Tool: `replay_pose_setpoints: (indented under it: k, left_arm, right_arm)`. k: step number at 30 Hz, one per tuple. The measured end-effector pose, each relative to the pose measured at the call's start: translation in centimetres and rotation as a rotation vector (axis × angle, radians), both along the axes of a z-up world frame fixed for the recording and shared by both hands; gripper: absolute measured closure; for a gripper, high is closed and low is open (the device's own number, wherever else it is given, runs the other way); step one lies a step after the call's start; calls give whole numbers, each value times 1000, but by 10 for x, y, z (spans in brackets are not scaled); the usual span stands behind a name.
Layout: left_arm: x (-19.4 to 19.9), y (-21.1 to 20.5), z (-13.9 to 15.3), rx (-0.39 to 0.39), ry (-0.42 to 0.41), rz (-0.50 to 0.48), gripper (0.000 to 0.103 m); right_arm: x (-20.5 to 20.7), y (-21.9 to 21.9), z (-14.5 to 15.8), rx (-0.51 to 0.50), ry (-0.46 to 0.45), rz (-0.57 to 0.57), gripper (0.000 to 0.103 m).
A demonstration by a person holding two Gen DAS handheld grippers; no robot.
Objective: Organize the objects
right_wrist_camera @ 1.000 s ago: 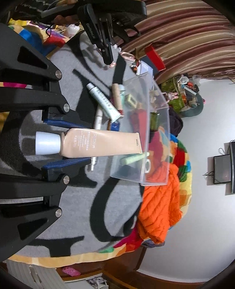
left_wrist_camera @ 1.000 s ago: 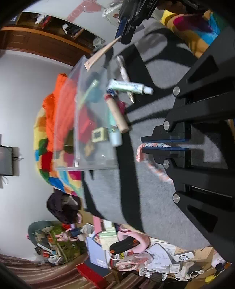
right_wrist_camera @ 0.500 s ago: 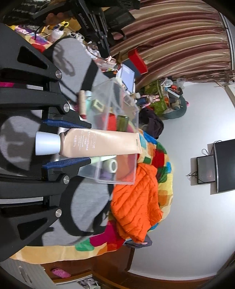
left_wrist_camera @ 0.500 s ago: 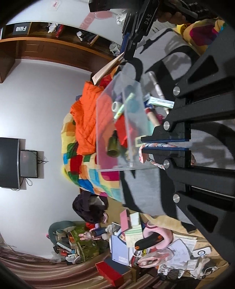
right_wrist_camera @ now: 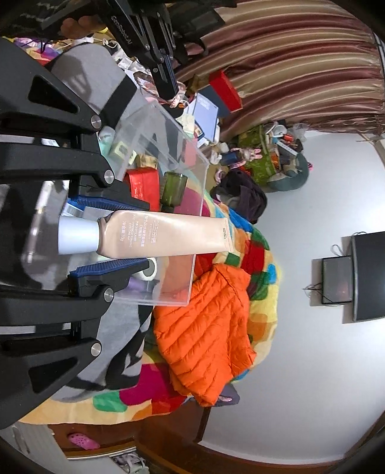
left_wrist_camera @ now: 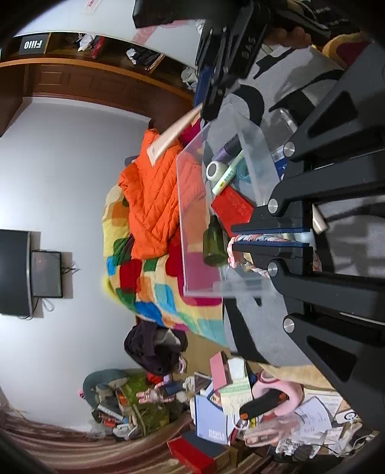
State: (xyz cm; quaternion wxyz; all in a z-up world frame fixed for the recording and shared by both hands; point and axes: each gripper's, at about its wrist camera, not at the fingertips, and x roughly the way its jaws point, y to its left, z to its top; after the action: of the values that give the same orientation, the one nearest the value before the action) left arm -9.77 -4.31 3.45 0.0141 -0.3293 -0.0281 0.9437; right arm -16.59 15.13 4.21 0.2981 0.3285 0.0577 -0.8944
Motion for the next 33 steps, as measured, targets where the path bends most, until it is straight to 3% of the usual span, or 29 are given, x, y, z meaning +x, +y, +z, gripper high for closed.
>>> replay_pose_setpoints:
  k: [13, 21, 26, 30, 33]
  left_arm:
    - [-63, 13, -35, 83, -181, -92, 100]
    - [-52, 21, -29, 71, -174, -132, 98]
    - [-36, 17, -17, 62, -146, -126, 91]
    - [-21, 16, -14, 51, -129, -119, 73]
    - [-8, 19, -17, 35, -130, -123, 71]
  right_arm:
    - [-55, -31, -39, 80, -150, 80, 76]
    - [-53, -34, -46, 111, -181, 113, 77]
    - [-41, -26, -34, 89, -162, 105, 76]
    - [-25, -12, -21, 43, -143, 110, 76]
    - [-12, -2, -16, 29, -132, 126, 74]
